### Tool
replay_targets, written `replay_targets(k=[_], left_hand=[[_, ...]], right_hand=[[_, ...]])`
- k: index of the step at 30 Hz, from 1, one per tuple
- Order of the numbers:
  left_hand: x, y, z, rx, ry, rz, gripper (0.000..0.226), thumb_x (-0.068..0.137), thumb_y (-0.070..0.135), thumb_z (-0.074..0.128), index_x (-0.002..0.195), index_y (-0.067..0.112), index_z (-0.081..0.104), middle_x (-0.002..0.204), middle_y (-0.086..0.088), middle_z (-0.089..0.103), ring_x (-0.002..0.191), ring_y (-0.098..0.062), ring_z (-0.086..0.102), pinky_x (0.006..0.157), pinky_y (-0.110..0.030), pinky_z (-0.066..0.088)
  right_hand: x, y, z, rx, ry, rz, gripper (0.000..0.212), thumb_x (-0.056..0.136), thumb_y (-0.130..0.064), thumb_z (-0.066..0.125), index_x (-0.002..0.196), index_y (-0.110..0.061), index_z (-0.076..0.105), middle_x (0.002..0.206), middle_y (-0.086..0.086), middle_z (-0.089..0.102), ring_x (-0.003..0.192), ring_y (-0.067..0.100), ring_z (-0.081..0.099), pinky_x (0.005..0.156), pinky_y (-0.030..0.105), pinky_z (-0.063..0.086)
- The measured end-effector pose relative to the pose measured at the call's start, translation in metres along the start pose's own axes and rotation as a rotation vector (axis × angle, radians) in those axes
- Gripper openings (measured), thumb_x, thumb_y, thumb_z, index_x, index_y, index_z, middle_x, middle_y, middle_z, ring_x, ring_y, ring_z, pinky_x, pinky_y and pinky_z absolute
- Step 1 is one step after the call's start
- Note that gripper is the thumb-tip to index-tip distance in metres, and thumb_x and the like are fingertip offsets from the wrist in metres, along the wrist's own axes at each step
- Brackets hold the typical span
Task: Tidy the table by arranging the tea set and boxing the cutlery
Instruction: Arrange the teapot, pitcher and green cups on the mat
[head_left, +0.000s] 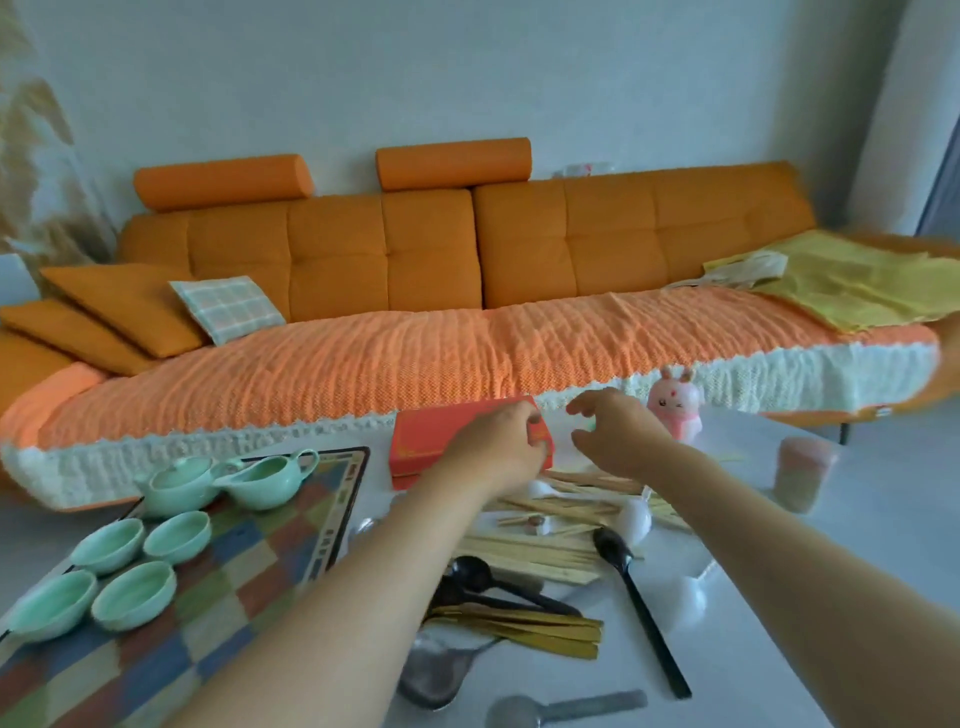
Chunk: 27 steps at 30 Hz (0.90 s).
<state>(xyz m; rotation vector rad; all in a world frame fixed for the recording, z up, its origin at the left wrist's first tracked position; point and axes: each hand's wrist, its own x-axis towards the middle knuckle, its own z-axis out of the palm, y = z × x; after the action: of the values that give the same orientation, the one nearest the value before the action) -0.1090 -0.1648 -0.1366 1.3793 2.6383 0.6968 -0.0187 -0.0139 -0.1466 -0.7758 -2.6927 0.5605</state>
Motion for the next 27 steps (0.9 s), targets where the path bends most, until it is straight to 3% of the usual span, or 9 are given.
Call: replay_targets(k=[3,8,13,18,20,23,27], left_hand=[[0.042,0.017,0.022,0.177,-0.024,0.064,0.052,0.094,0.038,0.054,0.142,0.019,0.045,0.14,-0.002,0.051,0.125,-0.024,0.048,0.101,-0.038,0.042],[0.094,0.03,0.05,0.392,-0.169,0.122,0.067,0.093,0.048,0.052,0.149,0.016,0.034,0.151,-0.007,0.039,0.138,-0.029,0.035,0.112,-0.043,0.029],[0.127,0.03,0.072,0.407,-0.28,0.106,0.067,0.085,0.058,0.058,0.139,0.02,0.043,0.142,-0.005,0.049,0.128,-0.03,0.046,0.104,-0.043,0.034],[0.135,0.023,0.082,0.476,-0.241,0.179,0.053,0.08,0.066,0.052,0.119,0.03,0.054,0.114,0.006,0.063,0.112,-0.021,0.056,0.102,-0.04,0.024],[0.132,0.023,0.081,0.472,-0.201,0.193,0.047,0.081,0.062,0.055,0.116,0.03,0.055,0.114,0.005,0.062,0.113,-0.022,0.051,0.097,-0.038,0.024],[0.123,0.023,0.068,0.399,-0.139,0.195,0.046,0.086,0.047,0.062,0.126,0.027,0.052,0.126,0.002,0.056,0.12,-0.025,0.044,0.097,-0.039,0.027],[0.107,0.015,0.038,0.059,-0.133,0.133,0.064,0.082,0.03,0.076,0.138,0.022,0.047,0.135,-0.002,0.05,0.125,-0.025,0.042,0.103,-0.043,0.038]], right_hand=[[0.018,0.029,0.004,-0.035,-0.031,0.05,0.055,0.088,-0.025,0.062,0.141,-0.023,0.046,0.135,0.007,0.047,0.108,0.023,0.058,0.083,0.03,0.048],[0.036,0.062,0.013,-0.084,-0.053,0.003,0.063,0.088,-0.036,0.065,0.144,-0.024,0.039,0.135,0.007,0.042,0.109,0.026,0.058,0.083,0.032,0.048],[0.05,0.082,0.017,-0.102,-0.125,0.036,0.058,0.088,-0.025,0.063,0.14,-0.018,0.039,0.124,0.009,0.051,0.095,0.021,0.052,0.071,0.028,0.043],[0.055,0.083,0.025,-0.096,-0.127,-0.001,0.057,0.089,-0.021,0.063,0.141,-0.023,0.04,0.123,0.005,0.054,0.104,0.022,0.058,0.081,0.031,0.052],[0.053,0.082,0.025,-0.088,-0.086,-0.013,0.056,0.087,-0.022,0.065,0.139,-0.023,0.043,0.122,0.005,0.052,0.102,0.022,0.059,0.08,0.032,0.053],[0.051,0.077,0.017,-0.066,-0.034,-0.049,0.058,0.086,-0.026,0.069,0.137,-0.02,0.044,0.123,0.006,0.052,0.104,0.023,0.059,0.083,0.032,0.051],[0.043,0.057,-0.001,0.018,0.004,-0.105,0.058,0.081,-0.034,0.076,0.132,-0.02,0.051,0.122,0.005,0.054,0.107,0.023,0.057,0.087,0.032,0.047]])
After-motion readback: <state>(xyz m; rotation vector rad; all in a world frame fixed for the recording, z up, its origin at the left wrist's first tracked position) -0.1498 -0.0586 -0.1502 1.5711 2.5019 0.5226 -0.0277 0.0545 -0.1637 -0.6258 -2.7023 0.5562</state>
